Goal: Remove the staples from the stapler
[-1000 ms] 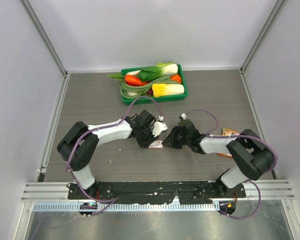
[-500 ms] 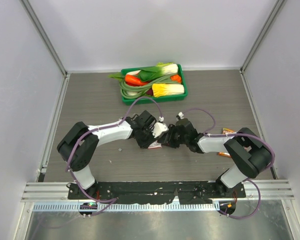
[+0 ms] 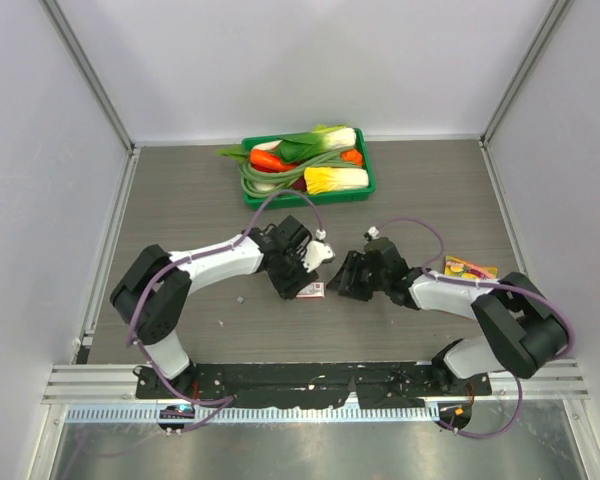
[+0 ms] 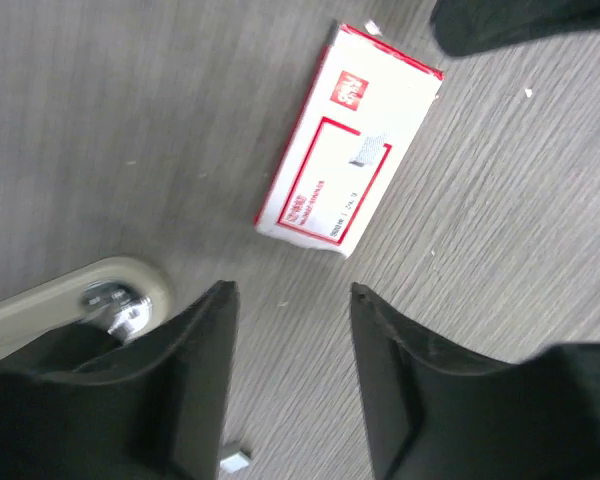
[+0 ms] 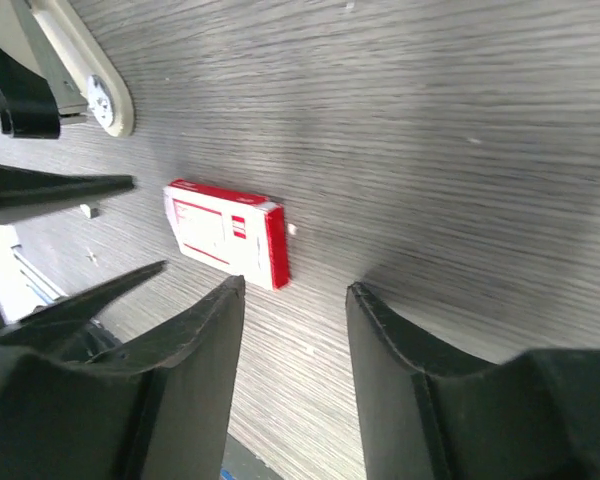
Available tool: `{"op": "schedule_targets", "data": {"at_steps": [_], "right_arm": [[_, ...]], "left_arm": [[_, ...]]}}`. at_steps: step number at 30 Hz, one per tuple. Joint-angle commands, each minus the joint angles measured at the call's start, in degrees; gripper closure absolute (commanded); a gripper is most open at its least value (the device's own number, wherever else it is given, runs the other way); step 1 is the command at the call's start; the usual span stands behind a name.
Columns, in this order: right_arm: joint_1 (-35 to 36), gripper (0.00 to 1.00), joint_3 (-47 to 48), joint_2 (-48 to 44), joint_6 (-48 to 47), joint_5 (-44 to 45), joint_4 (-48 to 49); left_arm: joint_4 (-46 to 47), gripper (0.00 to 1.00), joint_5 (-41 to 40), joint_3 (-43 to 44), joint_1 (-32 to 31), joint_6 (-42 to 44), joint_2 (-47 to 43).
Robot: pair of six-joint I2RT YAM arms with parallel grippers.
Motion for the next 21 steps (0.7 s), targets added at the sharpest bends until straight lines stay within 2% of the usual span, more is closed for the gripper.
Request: {"op": "schedule_targets", "data": {"at_steps": [1,3,4,7,8,10,12,21], "right_arm": [[-2.7,0.44,0.11,-6.38,-4.89,1.3,-9.67],[-3.32,0.36,0.9,-8.22,-7.09,1.3,-13.28],[-3.41,0.29,2.21,-8.75,-7.97,2.0,-16.17],[-3.49,0.22,5.9,-9.64,-11.04,3.14,-22.23],[-3.58,0.22,6.79,-9.64,-12.18,4.02,-23.39],[-3.58,0.22,10.29,-9.2,-13.42,5.6,-27.59],[-3.67,0.21,13.55,-9.11,-15.53,7.36,-30.42],[-3.67,0.21,23.13,-9.81,-18.78,11.3,-31.83]], "left_arm": [[-6.79,0.43,1.19,6.52,2.34,-1.75,-7.08],[-9.78,0.39,1.62,8.63,3.04,-2.1,-9.02],[-10.84,0.32,1.71,9.94,3.39,-2.45,-10.85],[-14.88,0.23,2.85,11.53,4.36,-3.77,-14.28],[-15.59,0.21,4.07,11.71,4.8,-4.21,-15.17],[-17.27,0.05,4.87,11.54,6.81,-4.74,-18.06],[-18.84,0.0,5.23,11.36,8.49,-4.83,-19.92],[-23.86,0.0,9.09,9.96,22.19,-4.65,-30.2]]}}
